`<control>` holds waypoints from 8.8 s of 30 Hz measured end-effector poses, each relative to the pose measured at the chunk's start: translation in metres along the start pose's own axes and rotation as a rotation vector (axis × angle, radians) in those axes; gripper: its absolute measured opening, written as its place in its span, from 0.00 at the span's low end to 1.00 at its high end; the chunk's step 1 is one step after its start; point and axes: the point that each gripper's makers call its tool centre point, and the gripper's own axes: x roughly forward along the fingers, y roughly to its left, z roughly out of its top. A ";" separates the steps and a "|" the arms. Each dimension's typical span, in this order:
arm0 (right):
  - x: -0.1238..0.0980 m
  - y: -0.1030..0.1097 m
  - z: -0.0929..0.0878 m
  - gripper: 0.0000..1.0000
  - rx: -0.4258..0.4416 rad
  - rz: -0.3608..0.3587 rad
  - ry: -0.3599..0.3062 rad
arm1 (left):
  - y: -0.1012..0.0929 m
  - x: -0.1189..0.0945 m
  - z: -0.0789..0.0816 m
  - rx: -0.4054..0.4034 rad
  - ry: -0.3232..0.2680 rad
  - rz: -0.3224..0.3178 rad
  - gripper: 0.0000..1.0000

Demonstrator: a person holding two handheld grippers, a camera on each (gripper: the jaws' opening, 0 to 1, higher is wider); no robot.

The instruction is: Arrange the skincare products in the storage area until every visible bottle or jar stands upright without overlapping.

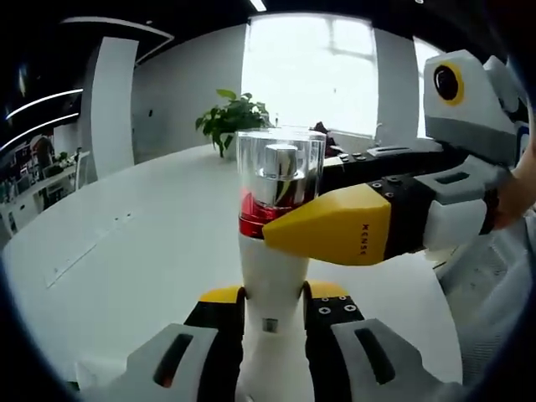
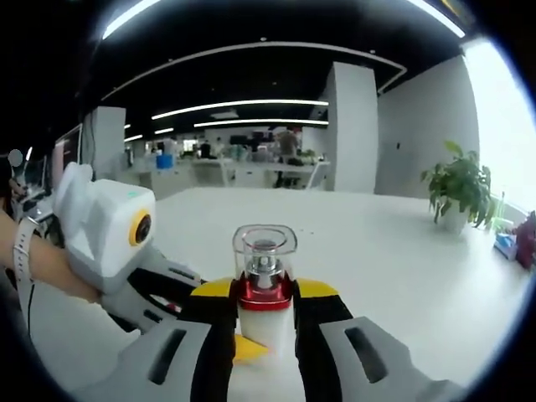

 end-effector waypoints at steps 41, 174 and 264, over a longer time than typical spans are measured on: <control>-0.014 -0.009 -0.011 0.54 0.075 0.078 0.068 | -0.003 -0.053 -0.002 -0.138 -0.075 0.141 0.34; 0.046 0.144 -0.012 0.75 -0.469 0.485 0.218 | -0.021 -0.293 -0.032 -0.359 -0.331 0.674 0.99; 0.054 0.170 -0.102 0.29 -0.380 0.678 0.444 | -0.004 -0.243 -0.029 -0.558 -0.347 0.461 0.64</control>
